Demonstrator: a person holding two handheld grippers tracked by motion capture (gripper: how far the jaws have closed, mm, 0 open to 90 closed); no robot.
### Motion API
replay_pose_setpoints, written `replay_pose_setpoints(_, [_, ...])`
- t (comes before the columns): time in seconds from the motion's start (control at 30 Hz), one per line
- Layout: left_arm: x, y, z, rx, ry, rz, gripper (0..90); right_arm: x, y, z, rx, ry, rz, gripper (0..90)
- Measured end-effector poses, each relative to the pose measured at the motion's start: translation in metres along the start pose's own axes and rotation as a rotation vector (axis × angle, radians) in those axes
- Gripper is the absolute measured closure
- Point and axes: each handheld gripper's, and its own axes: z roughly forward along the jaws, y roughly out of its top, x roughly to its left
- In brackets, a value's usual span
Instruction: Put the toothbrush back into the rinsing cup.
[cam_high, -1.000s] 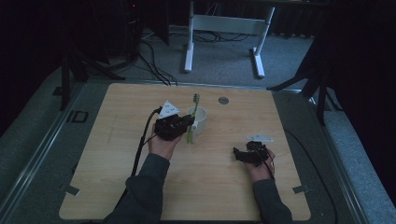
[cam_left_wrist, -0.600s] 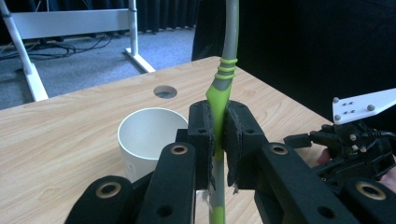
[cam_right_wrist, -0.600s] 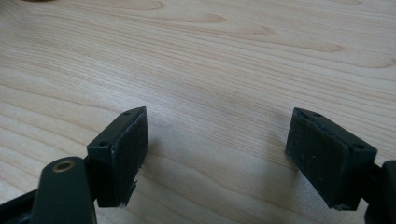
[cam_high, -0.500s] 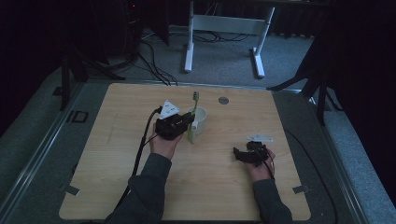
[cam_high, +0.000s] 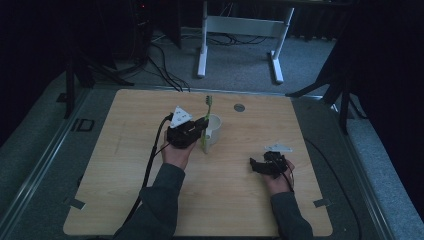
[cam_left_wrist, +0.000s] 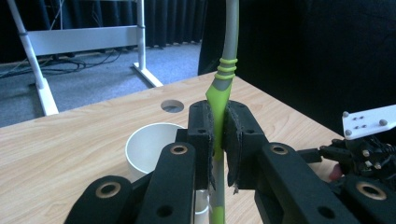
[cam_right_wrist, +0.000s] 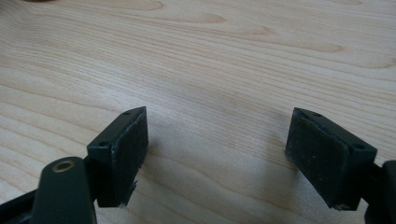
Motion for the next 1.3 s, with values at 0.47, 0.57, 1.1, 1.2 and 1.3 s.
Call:
replay_pose_setpoints(0.47, [0.0053, 0.0010, 0.0023, -0.032, 0.019, -0.032, 81.0, 0.0000, 0.0000, 0.0000, 0.000, 0.000, 0.000, 20.7])
replay_pose_setpoints(0.57, [0.0054, 0.0012, 0.0029, -0.038, 0.027, -0.033, 81.0, 0.0000, 0.0000, 0.0000, 0.000, 0.000, 0.000, 20.7])
replay_pose_setpoints(1.1, [0.0078, 0.0078, 0.0067, -0.068, 0.038, -0.038, 81.0, -0.0001, 0.0001, 0.0001, 0.000, 0.001, 0.000, 20.7])
replay_pose_setpoints(1.2, [0.0079, 0.0087, 0.0072, -0.076, 0.042, -0.039, 81.0, -0.0001, 0.0001, 0.0001, 0.000, 0.001, -0.001, 20.7])
replay_pose_setpoints(1.3, [0.0084, 0.0088, 0.0088, -0.075, 0.045, -0.040, 81.0, -0.0001, 0.0002, 0.0002, 0.000, 0.002, -0.002, 20.7])
